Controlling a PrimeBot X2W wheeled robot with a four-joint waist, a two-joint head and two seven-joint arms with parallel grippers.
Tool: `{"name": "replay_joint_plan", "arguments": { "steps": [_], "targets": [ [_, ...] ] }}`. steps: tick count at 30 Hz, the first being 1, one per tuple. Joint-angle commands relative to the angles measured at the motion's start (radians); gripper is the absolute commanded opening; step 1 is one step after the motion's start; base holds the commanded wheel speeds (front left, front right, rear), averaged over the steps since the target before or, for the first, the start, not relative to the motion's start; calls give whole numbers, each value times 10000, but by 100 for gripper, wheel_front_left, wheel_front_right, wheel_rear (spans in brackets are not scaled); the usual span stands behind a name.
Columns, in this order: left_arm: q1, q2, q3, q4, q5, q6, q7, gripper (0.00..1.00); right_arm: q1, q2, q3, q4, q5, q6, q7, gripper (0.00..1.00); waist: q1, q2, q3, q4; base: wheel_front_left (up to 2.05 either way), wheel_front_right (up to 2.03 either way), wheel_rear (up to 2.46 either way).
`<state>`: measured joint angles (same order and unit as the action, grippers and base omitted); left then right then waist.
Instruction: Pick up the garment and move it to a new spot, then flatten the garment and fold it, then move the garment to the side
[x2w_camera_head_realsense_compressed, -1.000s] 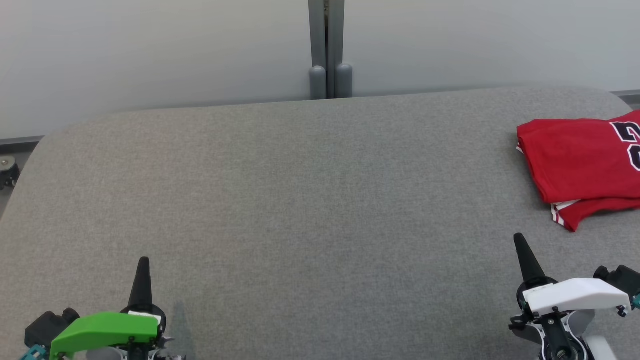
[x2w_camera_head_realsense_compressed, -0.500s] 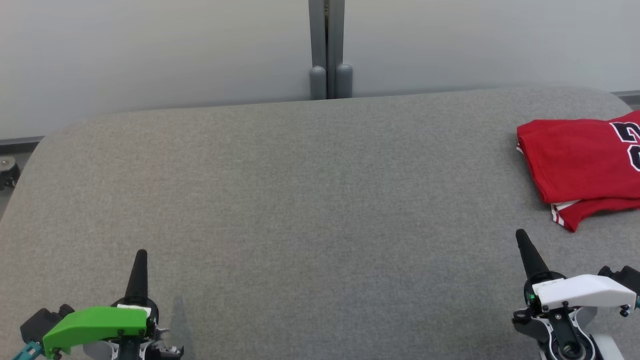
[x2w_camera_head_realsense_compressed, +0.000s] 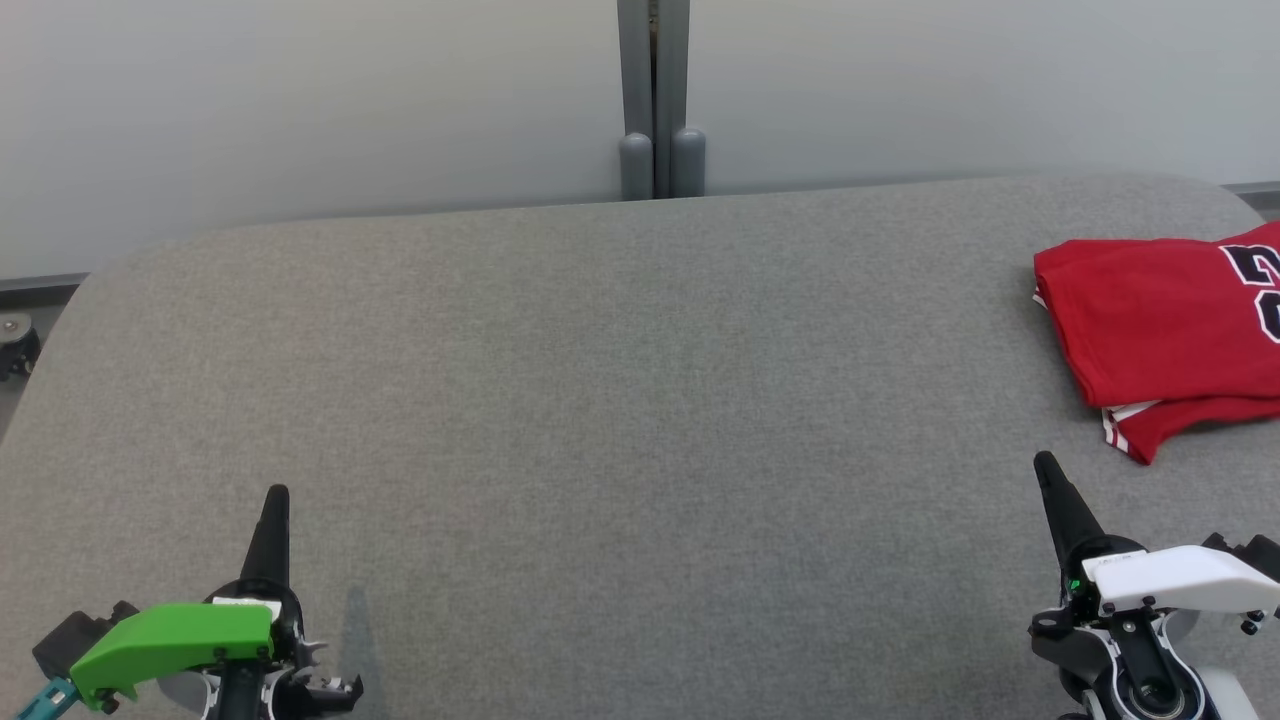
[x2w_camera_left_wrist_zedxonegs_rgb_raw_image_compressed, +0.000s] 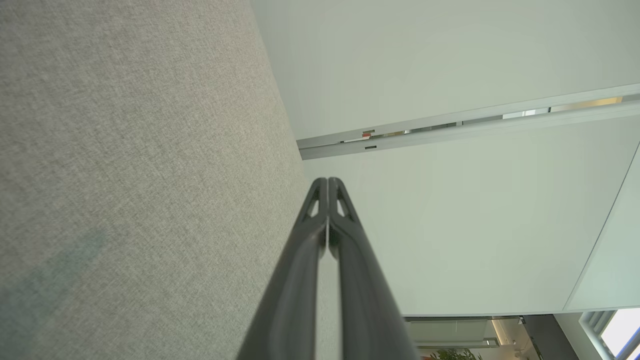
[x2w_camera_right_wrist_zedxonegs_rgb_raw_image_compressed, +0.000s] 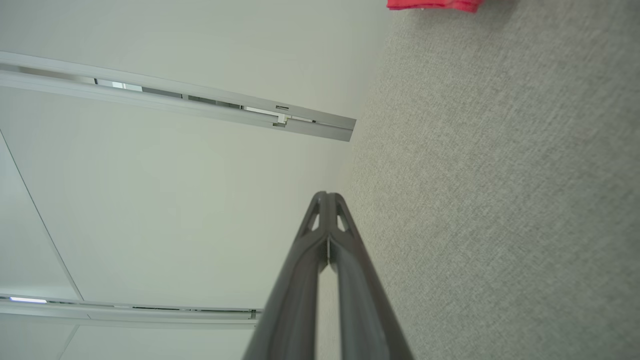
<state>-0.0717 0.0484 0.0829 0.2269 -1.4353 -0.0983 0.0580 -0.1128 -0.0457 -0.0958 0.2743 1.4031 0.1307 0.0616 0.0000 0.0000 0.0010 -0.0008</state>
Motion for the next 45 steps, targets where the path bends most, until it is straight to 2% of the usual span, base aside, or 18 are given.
{"name": "replay_joint_plan", "arguments": {
  "steps": [1, 27, 45],
  "targets": [
    [-212, 82, 55, -71, -199, -63, 54, 0, -101, -58, -58, -92, 231, 2, 75, 0, 0, 0, -1, 1, 0, 0, 0],
    [-475, 89, 315, -98, -1834, -62, 556, 0, -134, -71, -229, -225, 2112, 0, 573, 0, 0, 0, -19, 7, 0, 0, 0],
    [-450, 82, 314, -91, -1808, -62, 549, 0, -123, -70, -225, -217, 2088, 0, 576, 0, 0, 0, -19, 7, 0, 0, 0]
  ]
}}
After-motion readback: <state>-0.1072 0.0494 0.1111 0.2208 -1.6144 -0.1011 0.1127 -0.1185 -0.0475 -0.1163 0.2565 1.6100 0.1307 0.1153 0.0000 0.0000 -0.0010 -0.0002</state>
